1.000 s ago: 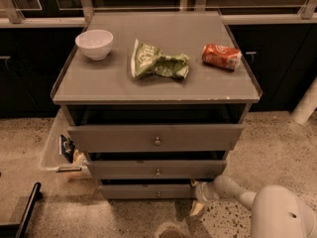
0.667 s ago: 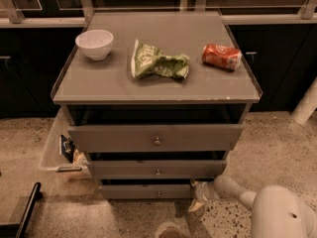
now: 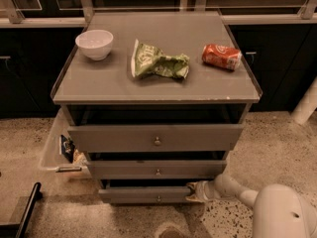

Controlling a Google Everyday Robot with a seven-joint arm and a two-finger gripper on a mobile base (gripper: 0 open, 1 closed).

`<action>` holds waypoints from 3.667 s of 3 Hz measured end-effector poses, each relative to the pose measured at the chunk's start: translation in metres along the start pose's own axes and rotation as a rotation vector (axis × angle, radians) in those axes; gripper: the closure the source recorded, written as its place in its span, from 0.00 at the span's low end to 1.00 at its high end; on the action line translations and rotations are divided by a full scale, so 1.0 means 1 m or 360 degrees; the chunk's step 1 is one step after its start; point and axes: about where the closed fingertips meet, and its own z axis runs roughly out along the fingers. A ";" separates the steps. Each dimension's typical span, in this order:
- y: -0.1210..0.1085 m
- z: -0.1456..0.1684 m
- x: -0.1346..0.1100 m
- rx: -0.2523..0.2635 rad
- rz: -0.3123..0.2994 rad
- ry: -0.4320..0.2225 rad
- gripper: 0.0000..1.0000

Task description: Open bottom drawer

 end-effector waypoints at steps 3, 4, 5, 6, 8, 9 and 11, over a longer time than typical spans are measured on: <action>-0.002 -0.004 -0.003 0.0000 0.0000 0.0000 0.61; -0.001 -0.004 -0.003 -0.0010 0.0009 -0.0018 0.38; 0.019 -0.008 0.003 -0.0051 0.0045 -0.0050 0.40; 0.019 -0.008 0.003 -0.0051 0.0045 -0.0050 0.64; 0.034 -0.018 0.005 -0.0061 0.0064 -0.0070 1.00; 0.045 -0.023 0.006 -0.0066 0.0067 -0.0075 0.81; 0.039 -0.023 -0.003 -0.0063 0.0049 -0.0073 0.35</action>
Offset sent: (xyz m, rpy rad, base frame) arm 0.0000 0.0000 0.0048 0.0000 0.0000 0.0001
